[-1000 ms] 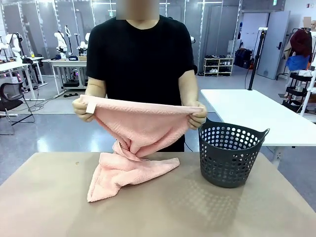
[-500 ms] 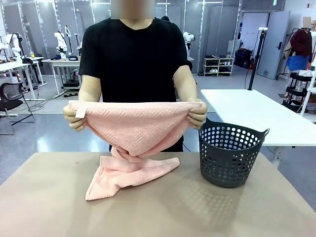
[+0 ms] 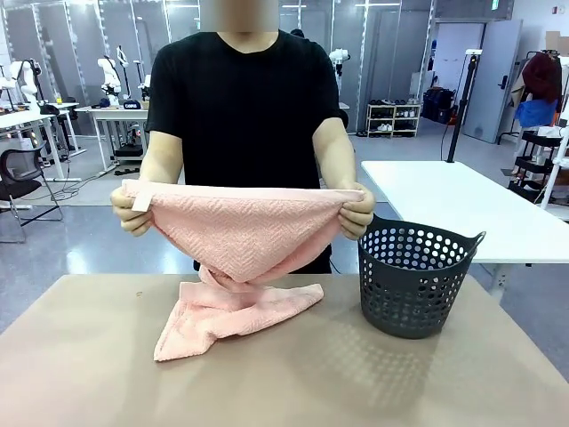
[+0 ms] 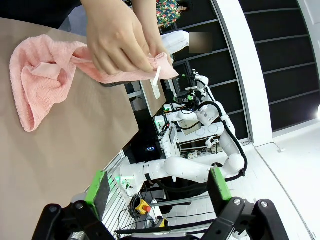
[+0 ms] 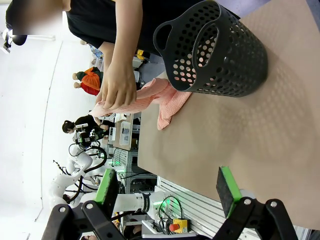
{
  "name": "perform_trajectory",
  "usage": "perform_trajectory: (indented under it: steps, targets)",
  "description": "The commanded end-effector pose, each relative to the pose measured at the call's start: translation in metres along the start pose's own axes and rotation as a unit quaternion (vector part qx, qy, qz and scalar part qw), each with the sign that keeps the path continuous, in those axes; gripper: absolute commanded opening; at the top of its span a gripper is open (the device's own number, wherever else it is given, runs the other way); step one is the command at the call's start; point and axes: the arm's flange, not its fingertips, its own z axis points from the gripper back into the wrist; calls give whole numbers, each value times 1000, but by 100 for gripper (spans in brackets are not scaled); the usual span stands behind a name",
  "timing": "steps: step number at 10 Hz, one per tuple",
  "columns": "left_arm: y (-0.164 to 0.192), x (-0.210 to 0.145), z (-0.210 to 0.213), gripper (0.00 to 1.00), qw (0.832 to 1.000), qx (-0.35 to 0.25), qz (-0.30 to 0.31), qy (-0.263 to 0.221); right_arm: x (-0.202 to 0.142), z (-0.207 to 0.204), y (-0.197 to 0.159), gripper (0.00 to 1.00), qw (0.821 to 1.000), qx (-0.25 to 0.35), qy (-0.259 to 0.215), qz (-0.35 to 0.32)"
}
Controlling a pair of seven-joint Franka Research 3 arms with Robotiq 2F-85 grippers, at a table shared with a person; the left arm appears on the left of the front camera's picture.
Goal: Fold the towel.
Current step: Grab the top end of the 100 cm Hotel Towel extended by the human.
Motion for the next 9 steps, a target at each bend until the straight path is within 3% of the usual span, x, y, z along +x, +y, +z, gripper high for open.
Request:
perform_trajectory:
  steps: [1, 5, 6, 7, 9]
  targets:
    - [0, 0, 0, 100, 1000, 0, 0, 0, 0, 1, 2, 100, 1000, -2, -2, 2]
    - [0, 0, 0, 100, 1000, 0, 0, 0, 0, 0, 0, 100, 1000, 0, 0, 0]
    - [-20, 3, 0, 100, 996, 32, -79, 14, 1, 6, 15, 100, 998, -8, -12, 63]
    - [-47, 7, -1, 100, 981, 85, -169, 30, 0, 12, 33, 100, 992, -21, 8, 124]
    - [-113, 19, -24, 100, 925, 187, -319, 86, -4, 9, 93, 100, 961, -84, 40, 261]
